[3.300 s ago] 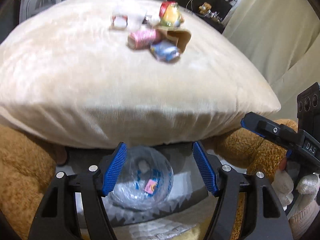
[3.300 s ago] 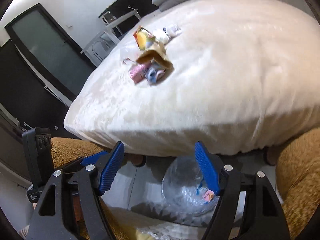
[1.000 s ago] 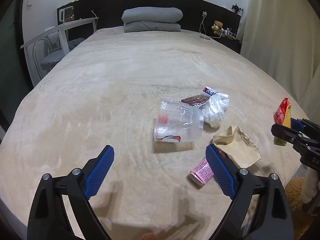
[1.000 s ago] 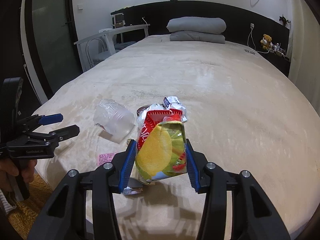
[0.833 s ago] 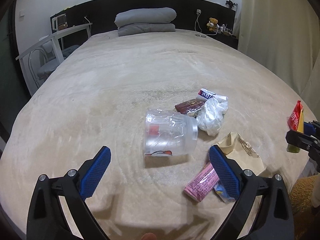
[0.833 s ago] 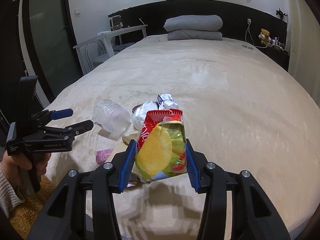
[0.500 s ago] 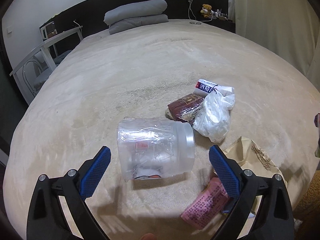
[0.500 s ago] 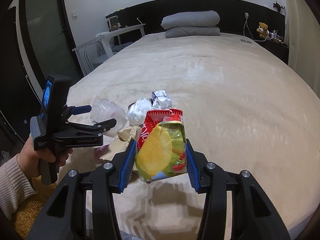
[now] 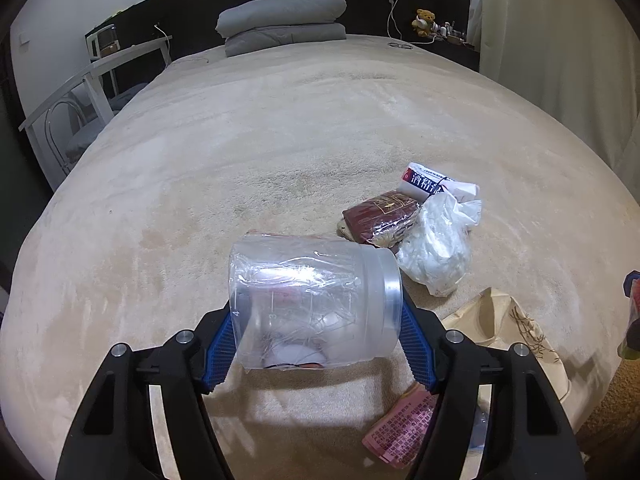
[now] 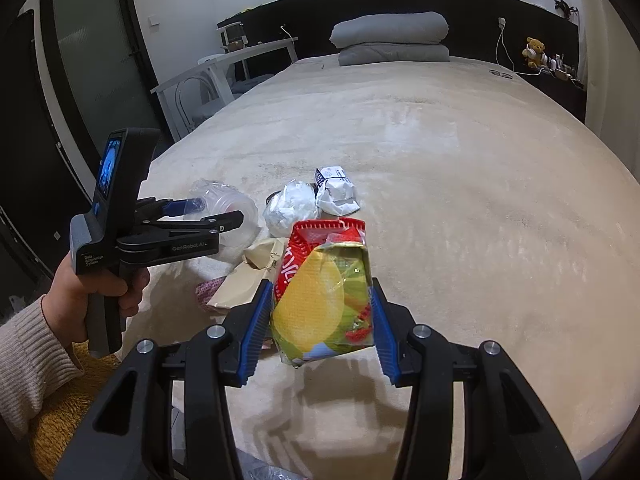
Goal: Collect trash
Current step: 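Carry the snack bag and clear cup down over the floor bin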
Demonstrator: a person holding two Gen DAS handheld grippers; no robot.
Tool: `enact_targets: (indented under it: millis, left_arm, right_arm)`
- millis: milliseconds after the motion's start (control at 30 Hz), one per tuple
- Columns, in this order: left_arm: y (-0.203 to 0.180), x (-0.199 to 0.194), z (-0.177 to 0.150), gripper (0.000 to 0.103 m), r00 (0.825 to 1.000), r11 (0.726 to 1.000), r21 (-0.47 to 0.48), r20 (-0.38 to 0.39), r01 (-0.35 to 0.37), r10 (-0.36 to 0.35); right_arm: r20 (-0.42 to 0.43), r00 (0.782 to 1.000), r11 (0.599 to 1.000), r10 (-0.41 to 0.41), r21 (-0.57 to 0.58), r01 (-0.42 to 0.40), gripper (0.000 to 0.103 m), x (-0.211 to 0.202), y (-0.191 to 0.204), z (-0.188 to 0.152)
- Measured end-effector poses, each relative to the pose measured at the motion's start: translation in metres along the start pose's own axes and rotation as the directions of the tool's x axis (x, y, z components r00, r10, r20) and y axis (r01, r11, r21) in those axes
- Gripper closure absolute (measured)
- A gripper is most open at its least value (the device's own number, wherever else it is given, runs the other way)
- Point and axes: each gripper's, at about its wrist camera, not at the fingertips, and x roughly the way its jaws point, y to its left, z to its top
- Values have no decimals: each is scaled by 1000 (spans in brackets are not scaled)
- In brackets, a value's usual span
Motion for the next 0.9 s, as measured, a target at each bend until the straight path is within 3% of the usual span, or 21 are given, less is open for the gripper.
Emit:
enact_targets:
  millis: [533, 900]
  left_arm:
    - [4, -79, -35, 34, 987, 993, -99, 153, 65, -49]
    - [-6, -136, -74, 34, 953, 982, -106, 278, 157, -122]
  right_arm:
    - [46, 999, 999, 19, 41, -21, 55, -23, 6, -24]
    - [109, 994, 998, 26, 62, -33, 55, -60, 16, -57]
